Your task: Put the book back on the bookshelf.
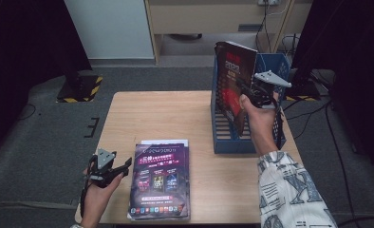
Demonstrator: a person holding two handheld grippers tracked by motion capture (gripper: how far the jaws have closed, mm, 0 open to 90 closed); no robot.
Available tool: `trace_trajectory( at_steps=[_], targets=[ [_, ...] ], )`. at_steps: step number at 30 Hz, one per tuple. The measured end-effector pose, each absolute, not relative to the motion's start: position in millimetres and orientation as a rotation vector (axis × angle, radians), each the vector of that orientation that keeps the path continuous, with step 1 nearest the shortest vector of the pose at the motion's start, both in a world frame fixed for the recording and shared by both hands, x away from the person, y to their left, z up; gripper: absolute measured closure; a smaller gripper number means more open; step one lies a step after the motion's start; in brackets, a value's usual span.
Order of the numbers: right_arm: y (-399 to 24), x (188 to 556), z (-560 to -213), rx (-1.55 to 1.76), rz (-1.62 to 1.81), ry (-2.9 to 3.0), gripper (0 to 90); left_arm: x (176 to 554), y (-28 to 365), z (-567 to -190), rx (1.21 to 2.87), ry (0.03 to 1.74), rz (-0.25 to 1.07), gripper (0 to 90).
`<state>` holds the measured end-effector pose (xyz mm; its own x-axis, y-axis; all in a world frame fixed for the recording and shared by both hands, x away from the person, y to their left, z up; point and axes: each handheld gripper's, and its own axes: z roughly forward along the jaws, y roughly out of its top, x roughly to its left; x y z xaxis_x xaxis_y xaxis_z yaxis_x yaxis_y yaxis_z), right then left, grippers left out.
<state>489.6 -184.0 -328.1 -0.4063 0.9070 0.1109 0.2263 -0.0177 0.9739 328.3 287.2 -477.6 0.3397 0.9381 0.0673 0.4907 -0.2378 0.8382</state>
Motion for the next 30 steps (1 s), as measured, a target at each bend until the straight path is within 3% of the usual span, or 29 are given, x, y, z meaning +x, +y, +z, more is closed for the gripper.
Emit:
trace_trajectory(
  at_steps=[30],
  targets=[
    [-185, 479, -347, 1.164, 1.458, 1.630, 87.1, 329, 287, -478, 1.865, 1.253, 0.769, 33.1]
  ],
)
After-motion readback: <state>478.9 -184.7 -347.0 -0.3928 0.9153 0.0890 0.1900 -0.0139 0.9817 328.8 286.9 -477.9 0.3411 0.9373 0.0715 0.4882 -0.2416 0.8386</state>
